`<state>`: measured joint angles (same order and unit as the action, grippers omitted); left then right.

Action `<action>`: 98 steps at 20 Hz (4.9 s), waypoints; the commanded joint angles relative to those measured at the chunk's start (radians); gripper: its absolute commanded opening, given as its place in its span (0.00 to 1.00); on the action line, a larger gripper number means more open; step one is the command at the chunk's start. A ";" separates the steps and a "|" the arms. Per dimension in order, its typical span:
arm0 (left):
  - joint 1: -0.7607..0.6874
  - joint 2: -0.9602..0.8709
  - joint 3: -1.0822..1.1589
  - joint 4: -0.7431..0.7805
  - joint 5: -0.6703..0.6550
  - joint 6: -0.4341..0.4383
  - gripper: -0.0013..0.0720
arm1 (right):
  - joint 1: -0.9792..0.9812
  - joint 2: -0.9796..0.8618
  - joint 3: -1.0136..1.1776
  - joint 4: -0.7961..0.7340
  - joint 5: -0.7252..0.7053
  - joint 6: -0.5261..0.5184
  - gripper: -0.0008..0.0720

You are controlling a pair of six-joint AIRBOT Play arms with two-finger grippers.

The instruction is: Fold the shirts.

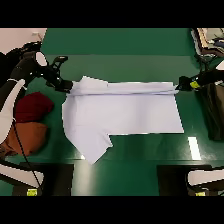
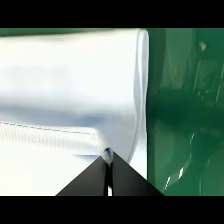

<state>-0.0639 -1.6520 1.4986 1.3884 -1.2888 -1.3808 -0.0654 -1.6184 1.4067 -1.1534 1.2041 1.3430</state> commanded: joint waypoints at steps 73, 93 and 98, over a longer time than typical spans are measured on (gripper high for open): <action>-0.120 0.899 -0.924 -0.364 -0.016 -0.168 0.05 | -0.321 0.686 -0.827 -0.051 0.177 -0.117 0.04; -0.029 0.387 -0.409 -0.191 0.385 -0.156 0.05 | -0.049 0.211 -0.145 -0.093 0.188 0.049 0.04; -0.029 0.246 -0.285 -0.191 0.480 -0.156 0.06 | -0.045 0.014 0.058 0.070 0.188 0.048 0.04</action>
<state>-0.0940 -1.3258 1.1511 1.1976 -0.8825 -1.5398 -0.1207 -1.4933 1.3510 -1.1755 1.3949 1.3853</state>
